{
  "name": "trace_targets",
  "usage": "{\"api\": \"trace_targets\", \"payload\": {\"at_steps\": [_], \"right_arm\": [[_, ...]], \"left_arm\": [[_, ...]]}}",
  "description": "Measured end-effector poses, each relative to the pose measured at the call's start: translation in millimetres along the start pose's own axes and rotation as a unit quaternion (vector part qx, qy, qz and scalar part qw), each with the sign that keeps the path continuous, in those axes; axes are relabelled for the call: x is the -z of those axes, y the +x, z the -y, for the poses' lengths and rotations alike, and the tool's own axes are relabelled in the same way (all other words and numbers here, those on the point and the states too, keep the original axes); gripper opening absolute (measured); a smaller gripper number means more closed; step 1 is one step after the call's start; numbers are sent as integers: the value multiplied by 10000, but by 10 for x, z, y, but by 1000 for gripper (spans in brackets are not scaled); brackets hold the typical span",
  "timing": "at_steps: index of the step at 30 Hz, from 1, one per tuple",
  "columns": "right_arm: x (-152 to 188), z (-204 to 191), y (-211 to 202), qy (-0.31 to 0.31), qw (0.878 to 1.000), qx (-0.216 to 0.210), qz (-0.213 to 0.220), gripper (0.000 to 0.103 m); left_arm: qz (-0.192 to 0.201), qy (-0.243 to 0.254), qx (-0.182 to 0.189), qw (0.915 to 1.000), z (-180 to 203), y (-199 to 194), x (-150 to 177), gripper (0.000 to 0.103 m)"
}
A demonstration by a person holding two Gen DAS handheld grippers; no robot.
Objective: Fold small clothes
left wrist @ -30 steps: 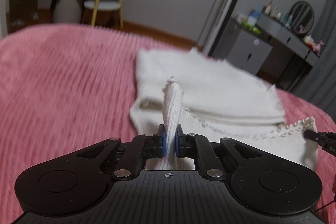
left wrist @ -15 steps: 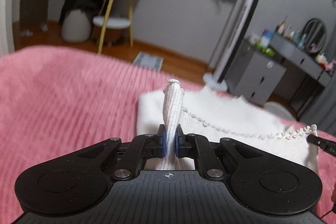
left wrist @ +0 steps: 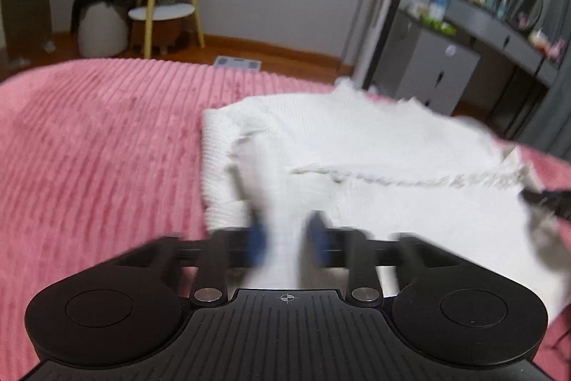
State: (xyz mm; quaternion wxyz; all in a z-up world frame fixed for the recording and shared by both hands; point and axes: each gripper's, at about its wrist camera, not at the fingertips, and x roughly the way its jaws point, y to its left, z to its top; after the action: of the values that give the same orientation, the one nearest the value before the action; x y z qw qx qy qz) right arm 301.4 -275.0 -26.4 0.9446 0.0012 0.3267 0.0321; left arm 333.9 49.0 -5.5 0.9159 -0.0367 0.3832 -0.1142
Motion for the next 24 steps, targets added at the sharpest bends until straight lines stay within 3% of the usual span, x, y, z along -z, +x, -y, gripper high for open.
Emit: {"api": "trace_targets", "payload": {"at_steps": [1, 4, 8, 10, 16, 24], "right_arm": [[-8, -27, -2, -30, 10000, 25, 8, 7], [-38, -124, -117, -223, 9996, 55, 191, 6], [-176, -177, -325, -530, 9962, 152, 680, 6], [-282, -170, -344, -635, 9931, 343, 926, 6], [-641, -73, 9, -635, 9863, 961, 1181, 6], [-820, -88, 597, -903, 9793, 1523, 977, 6]], "left_arm": [[-28, -33, -8, 10000, -14, 0, -7, 12], [128, -144, 3, 9998, -50, -135, -48, 10], [589, -241, 53, 9980, -71, -365, -263, 10], [828, -145, -101, 9964, -60, -368, -414, 10], [1078, -5, -510, 9929, 15, -58, -822, 10], [1032, 367, -1003, 9889, 268, 471, -1043, 11]]}}
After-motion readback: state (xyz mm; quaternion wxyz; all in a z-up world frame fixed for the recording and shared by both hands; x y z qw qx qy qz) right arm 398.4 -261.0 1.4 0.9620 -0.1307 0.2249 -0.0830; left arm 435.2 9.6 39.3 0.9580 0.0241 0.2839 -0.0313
